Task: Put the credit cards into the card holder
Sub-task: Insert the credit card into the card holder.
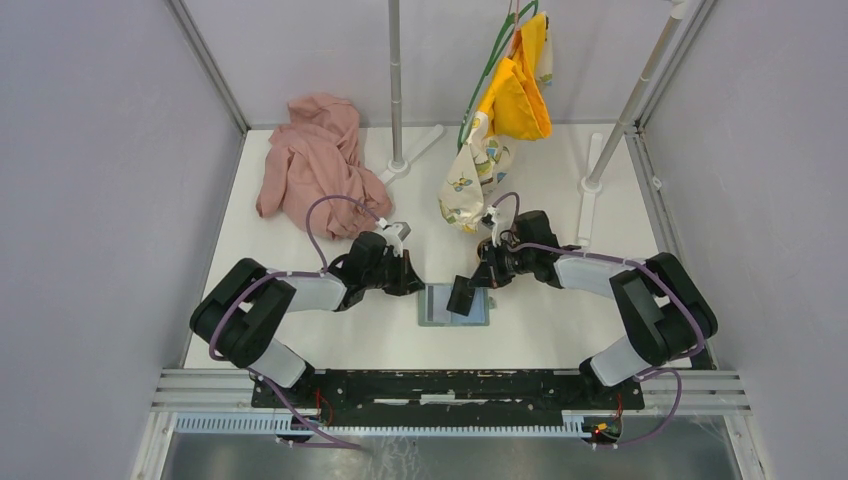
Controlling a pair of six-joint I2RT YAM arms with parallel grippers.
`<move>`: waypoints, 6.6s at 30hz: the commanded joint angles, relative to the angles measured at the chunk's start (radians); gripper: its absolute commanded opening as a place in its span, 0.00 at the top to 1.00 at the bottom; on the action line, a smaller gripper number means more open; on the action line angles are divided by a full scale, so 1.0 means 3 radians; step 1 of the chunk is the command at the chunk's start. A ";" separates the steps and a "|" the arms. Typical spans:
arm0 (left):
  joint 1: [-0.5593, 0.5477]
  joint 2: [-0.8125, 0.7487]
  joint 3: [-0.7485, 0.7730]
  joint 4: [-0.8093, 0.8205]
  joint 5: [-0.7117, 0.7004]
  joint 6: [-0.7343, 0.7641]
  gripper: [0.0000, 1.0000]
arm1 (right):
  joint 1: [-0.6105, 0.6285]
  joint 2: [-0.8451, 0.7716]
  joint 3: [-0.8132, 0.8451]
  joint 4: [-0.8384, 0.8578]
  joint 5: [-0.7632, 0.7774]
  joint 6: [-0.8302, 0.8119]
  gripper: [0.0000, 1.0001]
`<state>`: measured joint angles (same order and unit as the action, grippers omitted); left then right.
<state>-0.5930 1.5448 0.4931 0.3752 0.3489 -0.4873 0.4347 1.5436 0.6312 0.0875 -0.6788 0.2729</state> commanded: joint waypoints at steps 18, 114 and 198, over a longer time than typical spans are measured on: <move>-0.0033 -0.0947 -0.0070 -0.0502 -0.0377 -0.0133 0.58 | 0.0024 0.0101 -0.0083 0.0163 0.0180 0.0269 1.00; -0.0778 -0.0462 -0.0071 -0.0527 -0.0795 -0.0229 0.96 | 0.0182 0.0604 0.0187 -0.0500 0.0377 0.0309 1.00; -0.0820 -0.0424 0.0009 -0.0453 -0.0795 -0.0117 0.97 | 0.0147 0.0401 0.0004 -0.0631 0.0650 0.0307 1.00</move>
<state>-0.8330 1.4139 0.4706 0.2096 0.1081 -0.5644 0.4763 1.6638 0.6933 -0.0357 -0.6567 0.4015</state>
